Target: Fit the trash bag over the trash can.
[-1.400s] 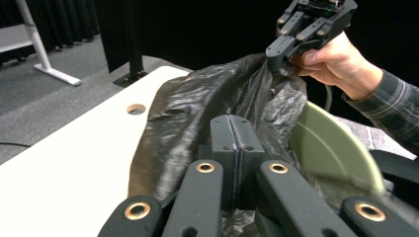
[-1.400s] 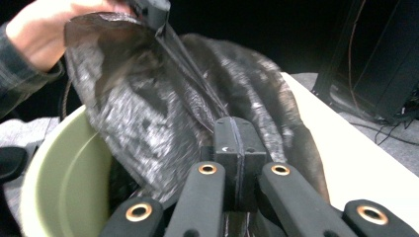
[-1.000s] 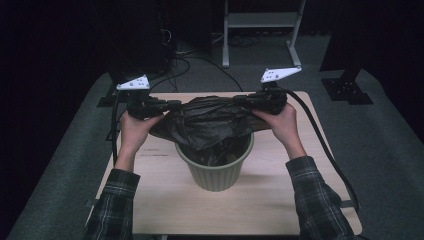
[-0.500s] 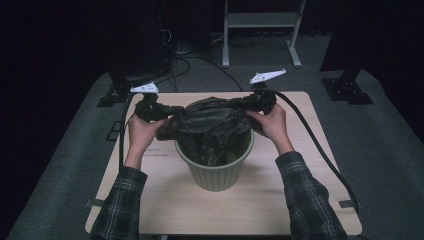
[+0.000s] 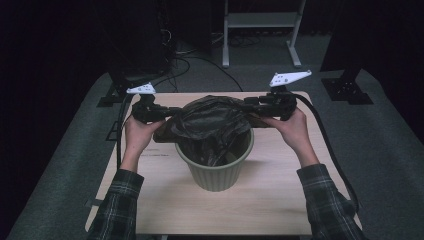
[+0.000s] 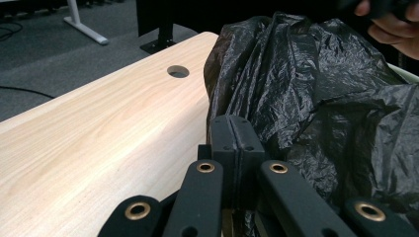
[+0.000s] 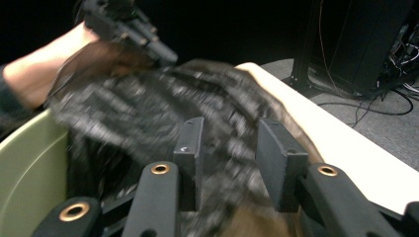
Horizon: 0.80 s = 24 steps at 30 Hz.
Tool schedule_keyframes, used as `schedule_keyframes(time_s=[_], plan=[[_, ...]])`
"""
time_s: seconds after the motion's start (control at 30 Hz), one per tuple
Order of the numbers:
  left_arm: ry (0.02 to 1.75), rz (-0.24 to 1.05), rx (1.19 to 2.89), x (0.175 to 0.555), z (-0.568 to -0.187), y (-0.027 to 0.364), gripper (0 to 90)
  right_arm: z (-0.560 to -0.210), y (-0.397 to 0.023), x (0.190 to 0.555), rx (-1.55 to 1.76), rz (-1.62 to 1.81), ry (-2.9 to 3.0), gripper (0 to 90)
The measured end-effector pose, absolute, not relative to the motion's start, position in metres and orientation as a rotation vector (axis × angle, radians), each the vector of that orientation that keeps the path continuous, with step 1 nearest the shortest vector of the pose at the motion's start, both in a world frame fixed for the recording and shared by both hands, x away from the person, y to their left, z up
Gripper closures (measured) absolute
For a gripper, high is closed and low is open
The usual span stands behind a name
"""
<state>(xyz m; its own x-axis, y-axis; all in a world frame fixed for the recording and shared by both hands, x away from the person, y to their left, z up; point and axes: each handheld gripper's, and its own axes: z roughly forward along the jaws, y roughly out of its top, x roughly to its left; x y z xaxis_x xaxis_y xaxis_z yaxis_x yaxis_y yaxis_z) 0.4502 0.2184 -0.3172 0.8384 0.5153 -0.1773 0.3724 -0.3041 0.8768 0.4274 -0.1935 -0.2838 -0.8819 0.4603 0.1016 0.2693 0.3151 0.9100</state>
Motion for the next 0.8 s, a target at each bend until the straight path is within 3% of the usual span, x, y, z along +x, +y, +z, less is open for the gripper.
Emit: schedule_keyframes(time_s=[0.23,0.57,0.67,0.73,0.8], plan=[[0.659,0.16,1.935,0.449,-0.317,0.216,89.8,-0.293,-0.21,0.409,0.675,1.499,2.39,58.3],[0.659,0.143,1.937,0.453,-0.322,0.213,89.9,-0.308,-0.208,0.427,0.722,1.458,2.378,56.4],[0.661,0.14,1.94,0.454,-0.323,0.213,89.9,-0.314,-0.203,0.433,0.727,1.471,2.402,62.8],[0.658,0.137,1.941,0.454,-0.323,0.212,89.8,-0.317,-0.201,0.435,0.718,1.488,2.428,77.2],[0.658,0.138,1.942,0.453,-0.323,0.213,89.9,-0.318,-0.199,0.434,0.708,1.487,2.428,84.6]])
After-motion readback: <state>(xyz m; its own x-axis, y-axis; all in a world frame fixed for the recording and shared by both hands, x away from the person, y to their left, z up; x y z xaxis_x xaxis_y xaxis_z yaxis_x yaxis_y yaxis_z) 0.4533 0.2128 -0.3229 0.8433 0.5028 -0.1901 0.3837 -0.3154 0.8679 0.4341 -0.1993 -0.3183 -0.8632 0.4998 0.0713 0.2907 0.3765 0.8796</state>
